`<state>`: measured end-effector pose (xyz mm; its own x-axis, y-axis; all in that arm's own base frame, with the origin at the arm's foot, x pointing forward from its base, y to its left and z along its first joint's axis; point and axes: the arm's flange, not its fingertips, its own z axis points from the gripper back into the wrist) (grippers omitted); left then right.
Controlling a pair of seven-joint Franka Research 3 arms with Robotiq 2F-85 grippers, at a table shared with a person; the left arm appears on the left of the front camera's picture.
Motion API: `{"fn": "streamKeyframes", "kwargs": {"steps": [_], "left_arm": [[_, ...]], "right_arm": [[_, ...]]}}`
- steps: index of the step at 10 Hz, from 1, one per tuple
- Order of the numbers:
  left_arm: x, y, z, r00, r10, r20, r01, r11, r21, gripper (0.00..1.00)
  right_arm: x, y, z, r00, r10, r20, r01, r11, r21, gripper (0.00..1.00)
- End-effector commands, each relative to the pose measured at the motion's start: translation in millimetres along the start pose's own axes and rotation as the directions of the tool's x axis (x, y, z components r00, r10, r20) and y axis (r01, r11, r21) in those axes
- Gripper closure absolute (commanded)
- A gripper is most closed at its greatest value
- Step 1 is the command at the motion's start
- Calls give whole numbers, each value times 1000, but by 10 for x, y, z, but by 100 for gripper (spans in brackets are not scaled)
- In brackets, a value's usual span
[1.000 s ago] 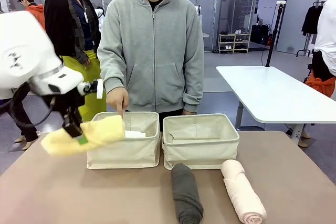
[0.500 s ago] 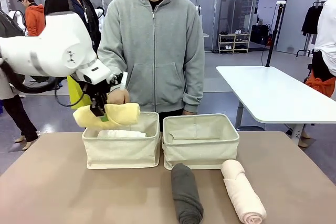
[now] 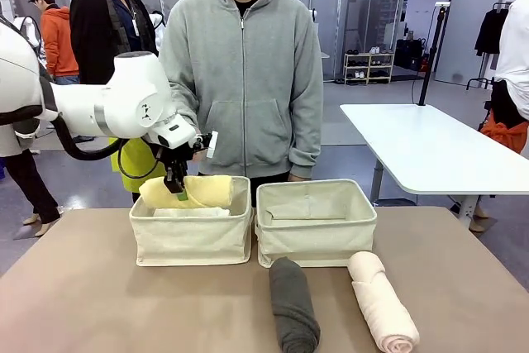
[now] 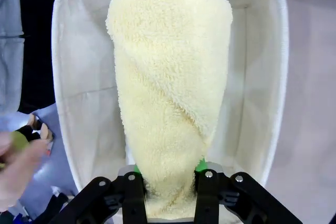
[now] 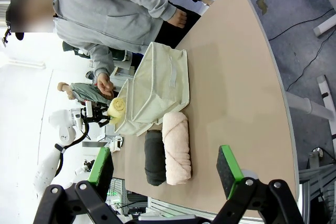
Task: Divide the towels into two baskets.
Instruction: Pick up one hotel-folded towel from the bottom of the table and place it in the Fabric basket indicated by the person.
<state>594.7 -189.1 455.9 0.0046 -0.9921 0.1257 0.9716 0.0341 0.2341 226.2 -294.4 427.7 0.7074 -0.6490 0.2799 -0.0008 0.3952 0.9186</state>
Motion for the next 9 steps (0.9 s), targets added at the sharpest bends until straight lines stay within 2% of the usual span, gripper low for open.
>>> {"fn": "streamKeyframes", "kwargs": {"steps": [1,2,3,6,8,9], "left_arm": [[5,130,-38,1000,-11,-8,11,1000,-15,37],[10,138,-68,1000,-10,-8,9,1000,-21,22],[15,132,-62,1000,-13,-6,13,1000,-21,0],[-5,79,-25,1000,-7,5,7,1000,-18,0],[-120,-93,18,999,33,29,-33,999,0,0],[32,113,-66,1000,3,13,-3,1000,-7,0]], "right_arm": [[-18,18,9,1000,2,9,-2,1000,13,0],[-18,18,9,1000,2,9,-2,1000,13,0],[-18,18,9,1000,2,9,-2,1000,13,0],[-18,18,9,1000,2,9,-2,1000,13,0],[-18,18,9,1000,2,9,-2,1000,13,0],[-18,18,9,1000,2,9,-2,1000,13,0]]}}
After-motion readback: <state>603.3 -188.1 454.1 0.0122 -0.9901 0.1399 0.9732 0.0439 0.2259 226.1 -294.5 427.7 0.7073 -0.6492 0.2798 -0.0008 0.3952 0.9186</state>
